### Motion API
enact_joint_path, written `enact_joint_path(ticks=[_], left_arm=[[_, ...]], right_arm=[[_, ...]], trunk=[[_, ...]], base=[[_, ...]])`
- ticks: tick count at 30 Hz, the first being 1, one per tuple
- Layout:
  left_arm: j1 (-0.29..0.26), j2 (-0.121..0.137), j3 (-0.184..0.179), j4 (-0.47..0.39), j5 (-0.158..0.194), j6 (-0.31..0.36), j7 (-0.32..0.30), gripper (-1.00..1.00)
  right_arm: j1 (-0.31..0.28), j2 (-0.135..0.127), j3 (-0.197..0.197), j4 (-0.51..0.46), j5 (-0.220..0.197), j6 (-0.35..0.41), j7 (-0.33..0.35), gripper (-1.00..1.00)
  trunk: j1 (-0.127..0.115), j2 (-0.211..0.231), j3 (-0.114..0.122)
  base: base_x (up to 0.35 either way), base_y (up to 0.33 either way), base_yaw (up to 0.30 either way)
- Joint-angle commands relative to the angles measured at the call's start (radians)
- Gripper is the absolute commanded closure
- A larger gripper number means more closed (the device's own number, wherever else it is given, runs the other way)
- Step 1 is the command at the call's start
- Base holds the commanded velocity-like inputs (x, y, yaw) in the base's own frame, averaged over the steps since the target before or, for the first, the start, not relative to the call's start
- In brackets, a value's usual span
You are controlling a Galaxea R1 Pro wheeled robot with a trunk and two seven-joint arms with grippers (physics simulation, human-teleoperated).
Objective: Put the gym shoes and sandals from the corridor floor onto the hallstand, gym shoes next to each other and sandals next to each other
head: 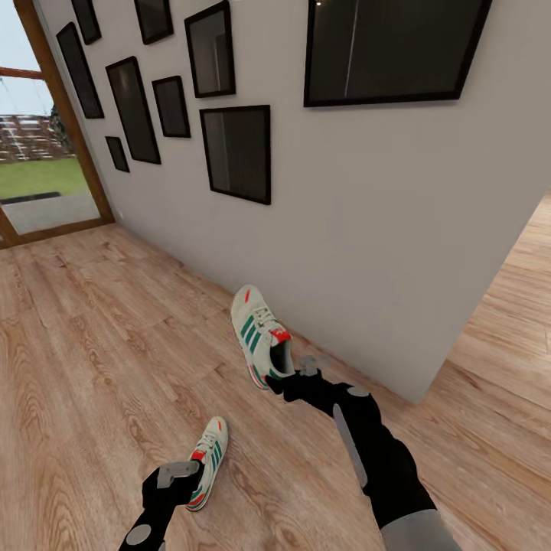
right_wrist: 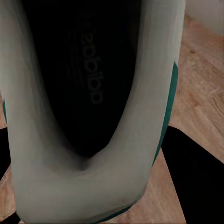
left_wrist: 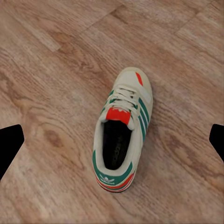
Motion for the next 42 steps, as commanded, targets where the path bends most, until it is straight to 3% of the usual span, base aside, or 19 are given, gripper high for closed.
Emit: enact_joint_path(ticks=[1, 5, 9, 15, 18, 21, 34, 42], left_arm=[[-0.002, 0.001, -0.006, 0.000, 0.001, -0.002, 0.008, -1.00], [-0.008, 0.002, -0.007, 0.000, -0.015, -0.002, 0.008, -1.00], [-0.008, 0.003, -0.006, 0.000, -0.022, -0.002, 0.007, -1.00], [-0.001, 0.003, -0.008, 0.000, -0.024, -0.006, 0.006, -1.00], [-0.023, 0.001, -0.008, 0.000, -0.025, -0.001, 0.005, -1.00], [-0.072, 0.000, -0.009, 0.000, -0.023, 0.008, -0.001, -1.00], [-0.086, -0.005, -0.009, 0.001, -0.023, 0.007, -0.003, -1.00], [-0.133, -0.010, -0.009, 0.002, -0.022, 0.012, -0.003, -1.00]], right_arm=[[-0.028, 0.000, 0.001, -0.007, -0.017, 0.040, 0.005, 1.00], [-0.151, 0.000, 0.057, -0.018, -0.212, 0.161, 0.008, 1.00], [-0.173, 0.000, 0.067, -0.020, -0.333, 0.181, 0.007, 1.00], [-0.175, 0.000, 0.068, -0.021, -0.341, 0.183, 0.007, 1.00], [-0.175, 0.000, 0.071, -0.032, -0.343, 0.183, 0.007, 1.00], [-0.175, 0.000, 0.072, -0.058, -0.342, 0.183, 0.007, 1.00], [-0.175, 0.000, 0.072, -0.078, -0.340, 0.185, 0.004, 1.00], [-0.175, 0.000, 0.072, -0.081, -0.341, 0.182, 0.006, 1.00]], trunk=[[0.000, 0.000, -0.001], [0.000, 0.000, -0.001], [0.000, 0.000, -0.001], [0.000, 0.000, -0.001], [0.000, 0.000, -0.001], [0.011, -0.021, -0.010], [0.061, -0.112, -0.051], [0.092, -0.168, -0.076]], base=[[0.000, 0.000, 0.000], [0.000, 0.000, 0.000], [0.083, 0.000, 0.000], [0.029, 0.000, 0.000], [0.000, 0.000, 0.000], [0.000, 0.000, 0.000], [0.000, 0.000, 0.000], [0.000, 0.000, 0.000]])
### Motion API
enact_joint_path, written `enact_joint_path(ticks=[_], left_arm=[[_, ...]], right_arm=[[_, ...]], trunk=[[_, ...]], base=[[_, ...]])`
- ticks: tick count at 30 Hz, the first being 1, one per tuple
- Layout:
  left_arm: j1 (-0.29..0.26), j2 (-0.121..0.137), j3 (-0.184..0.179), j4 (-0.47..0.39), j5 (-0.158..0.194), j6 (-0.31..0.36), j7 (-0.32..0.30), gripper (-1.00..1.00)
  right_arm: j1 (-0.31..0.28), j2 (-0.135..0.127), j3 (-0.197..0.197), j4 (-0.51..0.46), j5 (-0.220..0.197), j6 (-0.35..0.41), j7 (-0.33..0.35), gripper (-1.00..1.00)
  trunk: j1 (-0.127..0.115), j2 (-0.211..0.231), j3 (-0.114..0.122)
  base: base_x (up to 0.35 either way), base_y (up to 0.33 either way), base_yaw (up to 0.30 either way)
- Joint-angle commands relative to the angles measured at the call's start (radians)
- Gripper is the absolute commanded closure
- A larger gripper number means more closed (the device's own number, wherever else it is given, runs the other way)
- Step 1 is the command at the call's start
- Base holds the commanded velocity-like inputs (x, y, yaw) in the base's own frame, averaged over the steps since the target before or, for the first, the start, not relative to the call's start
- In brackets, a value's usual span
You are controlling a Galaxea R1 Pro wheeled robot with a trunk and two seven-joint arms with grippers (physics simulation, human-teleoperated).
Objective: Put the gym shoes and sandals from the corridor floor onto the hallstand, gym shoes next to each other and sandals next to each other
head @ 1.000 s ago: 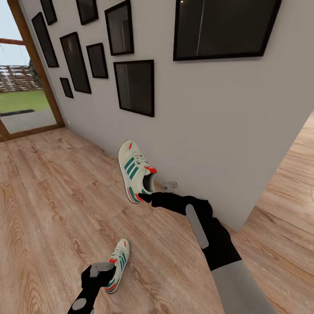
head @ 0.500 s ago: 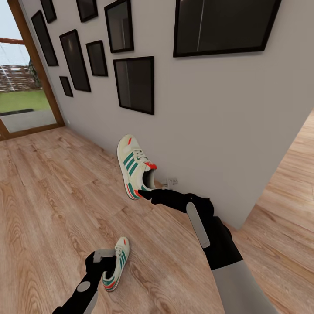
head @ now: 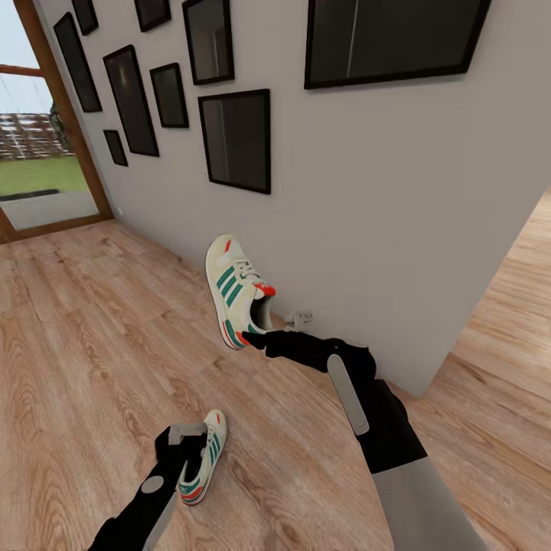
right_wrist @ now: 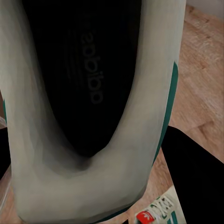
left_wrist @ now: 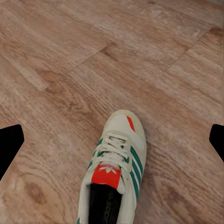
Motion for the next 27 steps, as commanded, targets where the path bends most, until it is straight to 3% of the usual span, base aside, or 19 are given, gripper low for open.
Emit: enact_joint_path(ticks=[1, 9, 18, 27], left_arm=[[-0.014, -0.001, -0.006, 0.001, 0.003, -0.002, 0.010, -1.00], [-0.034, -0.001, -0.007, 0.007, 0.004, 0.011, 0.015, -1.00], [-0.032, 0.005, -0.006, 0.008, 0.004, -0.003, 0.013, -1.00], [-0.033, 0.001, -0.008, 0.014, 0.003, 0.000, 0.013, -1.00]], right_arm=[[-0.001, 0.000, -0.001, 0.001, -0.002, 0.005, 0.000, 1.00], [-0.001, 0.000, -0.001, 0.004, -0.002, 0.005, -0.001, 1.00], [-0.001, 0.000, -0.009, -0.030, -0.005, 0.005, 0.001, 1.00], [-0.001, 0.000, -0.009, -0.046, -0.003, 0.005, 0.000, 1.00]], trunk=[[0.004, -0.008, -0.004], [0.028, -0.050, -0.031], [0.028, -0.050, -0.030], [0.028, -0.050, -0.030]], base=[[0.000, 0.000, 0.000], [0.000, 0.000, 0.000], [0.007, 0.004, 0.000], [0.149, 0.172, 0.000]])
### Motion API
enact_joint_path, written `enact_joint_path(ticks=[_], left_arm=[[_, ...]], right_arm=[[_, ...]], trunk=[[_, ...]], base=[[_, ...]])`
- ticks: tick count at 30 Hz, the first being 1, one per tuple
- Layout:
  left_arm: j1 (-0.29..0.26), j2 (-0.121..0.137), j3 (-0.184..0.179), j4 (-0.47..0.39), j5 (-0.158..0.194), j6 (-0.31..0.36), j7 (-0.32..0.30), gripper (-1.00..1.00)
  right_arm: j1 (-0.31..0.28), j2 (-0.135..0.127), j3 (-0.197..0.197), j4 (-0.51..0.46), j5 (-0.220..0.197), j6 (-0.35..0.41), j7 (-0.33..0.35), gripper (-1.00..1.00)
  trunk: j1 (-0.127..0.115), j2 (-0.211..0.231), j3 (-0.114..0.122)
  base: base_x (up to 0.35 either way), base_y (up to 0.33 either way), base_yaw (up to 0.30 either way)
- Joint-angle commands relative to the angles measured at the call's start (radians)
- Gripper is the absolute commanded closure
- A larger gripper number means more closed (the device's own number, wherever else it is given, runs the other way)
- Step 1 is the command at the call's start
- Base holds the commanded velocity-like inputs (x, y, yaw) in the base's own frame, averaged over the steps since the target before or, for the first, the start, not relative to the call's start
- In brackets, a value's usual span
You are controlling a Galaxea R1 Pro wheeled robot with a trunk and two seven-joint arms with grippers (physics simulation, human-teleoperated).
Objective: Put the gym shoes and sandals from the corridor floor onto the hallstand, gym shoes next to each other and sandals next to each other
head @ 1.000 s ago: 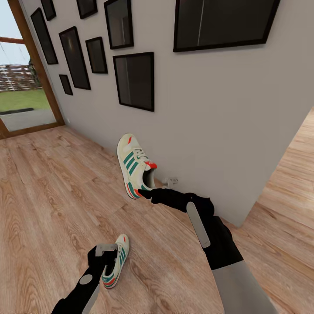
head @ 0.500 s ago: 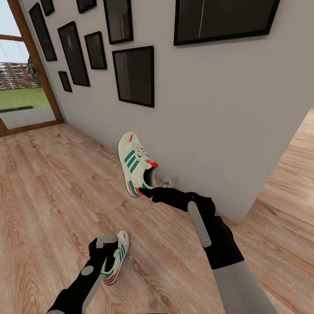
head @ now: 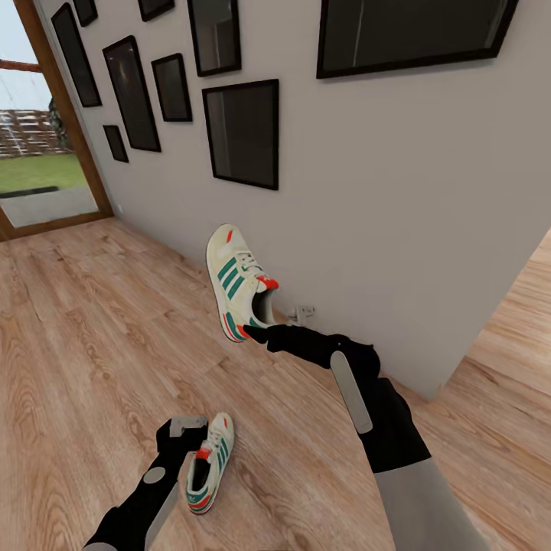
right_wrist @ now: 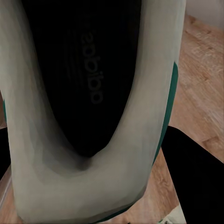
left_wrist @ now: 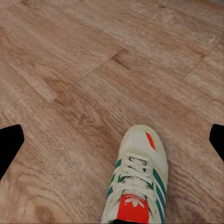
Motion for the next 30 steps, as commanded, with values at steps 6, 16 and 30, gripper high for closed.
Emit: enact_joint_path(ticks=[6, 16, 30], left_arm=[[-0.002, 0.000, -0.007, -0.003, 0.003, -0.004, 0.009, -1.00], [-0.001, 0.002, -0.006, -0.003, 0.003, -0.003, 0.009, -1.00], [0.000, 0.002, -0.007, -0.003, 0.004, -0.004, 0.003, -1.00]], right_arm=[[-0.001, 0.000, -0.002, 0.001, -0.001, 0.006, 0.000, 1.00], [-0.001, 0.000, -0.001, 0.003, 0.001, 0.006, 0.000, 1.00], [-0.001, 0.000, -0.002, 0.003, 0.001, 0.006, 0.000, 1.00]], trunk=[[0.000, 0.000, -0.001], [0.000, 0.000, -0.001], [0.000, 0.000, -0.001]], base=[[0.025, 0.029, -0.146], [0.016, 0.011, -0.112], [0.046, 0.047, -0.075]])
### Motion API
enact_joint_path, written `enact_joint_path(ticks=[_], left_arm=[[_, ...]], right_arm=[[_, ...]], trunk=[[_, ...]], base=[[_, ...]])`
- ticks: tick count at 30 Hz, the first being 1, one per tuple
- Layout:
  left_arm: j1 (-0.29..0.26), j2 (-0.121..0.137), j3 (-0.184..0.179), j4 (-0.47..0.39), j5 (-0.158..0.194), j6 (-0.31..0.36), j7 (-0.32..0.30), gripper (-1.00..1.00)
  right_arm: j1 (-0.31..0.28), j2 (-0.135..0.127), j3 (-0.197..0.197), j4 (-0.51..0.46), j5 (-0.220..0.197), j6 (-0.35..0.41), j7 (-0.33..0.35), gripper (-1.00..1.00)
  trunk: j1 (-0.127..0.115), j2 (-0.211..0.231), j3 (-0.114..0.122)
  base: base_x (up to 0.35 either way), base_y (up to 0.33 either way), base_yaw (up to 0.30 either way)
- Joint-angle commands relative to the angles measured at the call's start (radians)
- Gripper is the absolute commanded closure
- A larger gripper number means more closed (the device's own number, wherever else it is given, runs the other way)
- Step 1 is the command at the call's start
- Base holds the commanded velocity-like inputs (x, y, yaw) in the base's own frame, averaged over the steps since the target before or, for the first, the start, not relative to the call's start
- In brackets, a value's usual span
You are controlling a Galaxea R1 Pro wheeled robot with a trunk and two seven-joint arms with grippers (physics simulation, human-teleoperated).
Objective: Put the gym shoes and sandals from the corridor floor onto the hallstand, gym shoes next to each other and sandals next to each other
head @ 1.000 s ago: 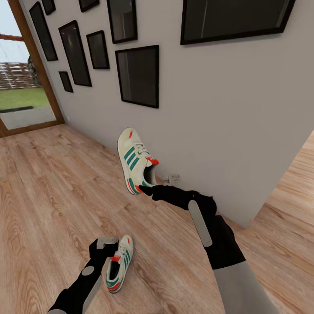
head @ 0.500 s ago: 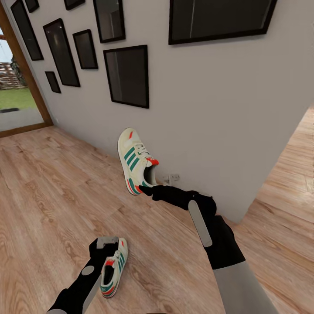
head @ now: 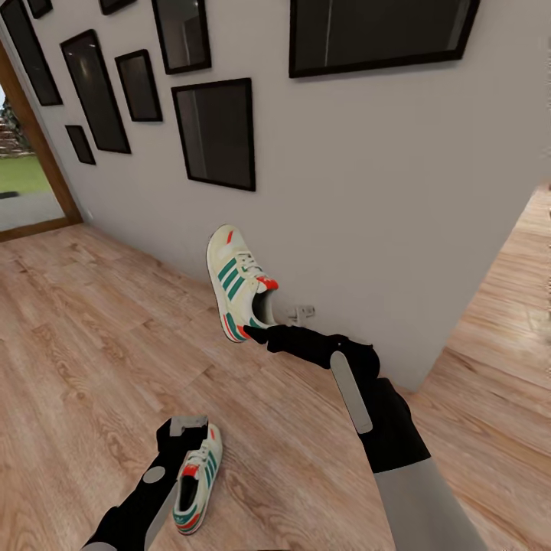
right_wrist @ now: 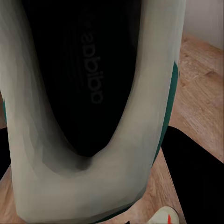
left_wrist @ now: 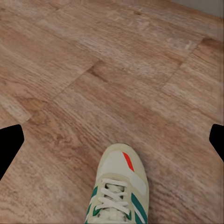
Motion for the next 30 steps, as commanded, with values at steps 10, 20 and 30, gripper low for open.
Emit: enact_joint_path(ticks=[10, 20, 30], left_arm=[[0.001, 0.002, -0.007, 0.015, 0.001, -0.003, 0.009, -1.00], [0.005, 0.003, -0.007, 0.018, 0.001, -0.001, 0.010, -1.00], [0.016, 0.003, -0.007, 0.035, 0.000, -0.001, 0.010, -1.00]], right_arm=[[-0.001, 0.000, -0.002, -0.001, -0.001, 0.005, -0.001, 1.00], [-0.001, 0.000, -0.004, -0.002, -0.003, 0.005, -0.001, 1.00], [-0.001, 0.000, -0.049, -0.005, -0.005, 0.005, 0.000, 1.00]], trunk=[[0.000, -0.001, -0.006], [0.005, -0.003, -0.049], [0.009, -0.005, -0.101]], base=[[0.000, 0.000, -0.024], [0.000, 0.000, 0.068], [0.000, 0.000, 0.159]])
